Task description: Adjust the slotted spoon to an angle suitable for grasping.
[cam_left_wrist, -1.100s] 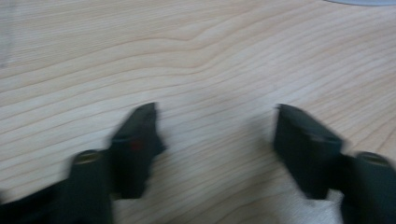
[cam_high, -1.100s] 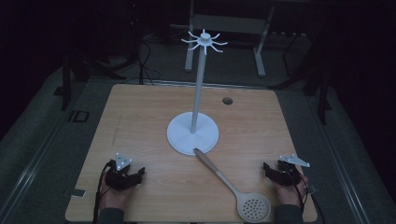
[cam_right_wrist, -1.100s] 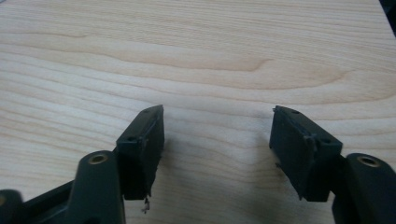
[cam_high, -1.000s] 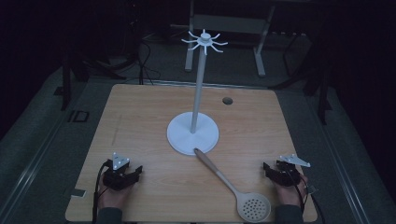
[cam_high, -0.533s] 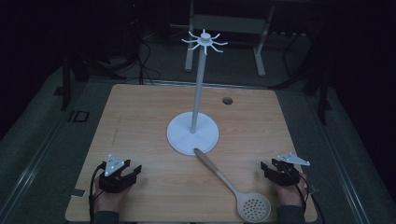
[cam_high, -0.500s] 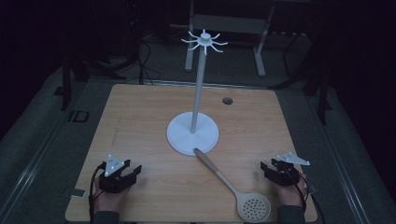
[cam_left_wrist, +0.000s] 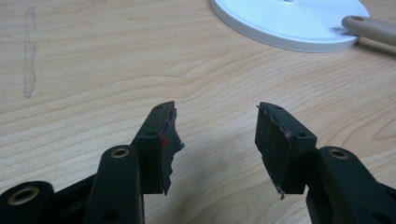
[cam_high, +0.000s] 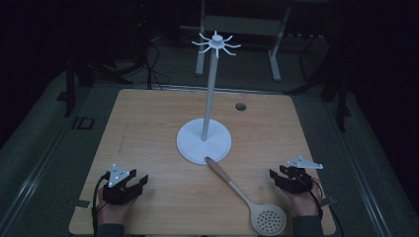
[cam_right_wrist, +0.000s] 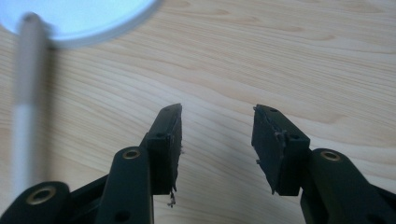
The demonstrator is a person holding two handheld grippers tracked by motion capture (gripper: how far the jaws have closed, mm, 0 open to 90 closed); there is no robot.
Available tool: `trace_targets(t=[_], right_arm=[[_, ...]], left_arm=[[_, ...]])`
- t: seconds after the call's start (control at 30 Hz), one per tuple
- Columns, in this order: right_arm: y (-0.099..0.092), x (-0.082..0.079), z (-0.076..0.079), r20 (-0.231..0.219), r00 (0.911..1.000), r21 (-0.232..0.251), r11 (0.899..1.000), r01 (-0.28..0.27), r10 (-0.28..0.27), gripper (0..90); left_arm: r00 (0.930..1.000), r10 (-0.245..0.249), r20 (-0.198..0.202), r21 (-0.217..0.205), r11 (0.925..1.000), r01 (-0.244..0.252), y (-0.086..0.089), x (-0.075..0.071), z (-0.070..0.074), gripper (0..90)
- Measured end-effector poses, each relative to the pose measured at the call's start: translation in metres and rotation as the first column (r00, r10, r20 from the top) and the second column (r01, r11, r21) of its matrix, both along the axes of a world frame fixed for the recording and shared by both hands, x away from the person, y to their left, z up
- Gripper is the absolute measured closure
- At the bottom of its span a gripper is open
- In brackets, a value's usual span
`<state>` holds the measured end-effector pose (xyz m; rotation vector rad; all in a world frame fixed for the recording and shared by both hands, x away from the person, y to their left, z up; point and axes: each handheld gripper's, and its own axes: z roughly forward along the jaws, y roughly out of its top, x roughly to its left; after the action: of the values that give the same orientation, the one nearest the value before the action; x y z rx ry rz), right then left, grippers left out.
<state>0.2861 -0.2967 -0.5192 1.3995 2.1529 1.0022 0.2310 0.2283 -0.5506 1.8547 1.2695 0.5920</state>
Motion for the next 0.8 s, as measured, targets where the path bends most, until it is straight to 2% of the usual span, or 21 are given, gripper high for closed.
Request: trace_targets(t=[0.1, 0.43, 0.8], right_arm=[[0.003, 0.002, 0.006, -0.004, 0.9994, 0.026, 0.999, -0.035, 0.035, 52.5], [0.023, 0.009, 0.025, -0.018, 0.9922, -0.027, 0.992, -0.124, 0.124, 50.2], [0.043, 0.016, 0.037, -0.051, 0.9842, -0.057, 0.983, -0.172, 0.169, 48.4]], left_arm=[[1.0, -0.002, -0.008, 0.009, 1.0, 0.002, -0.001, -0.002, 0.0, 48.3], [0.9998, -0.008, -0.02, 0.021, 0.9997, 0.009, -0.003, -0.002, 0.0, 48.8], [0.9999, 0.0, -0.013, 0.036, 0.9993, 0.001, -0.003, -0.001, 0.0, 48.8]])
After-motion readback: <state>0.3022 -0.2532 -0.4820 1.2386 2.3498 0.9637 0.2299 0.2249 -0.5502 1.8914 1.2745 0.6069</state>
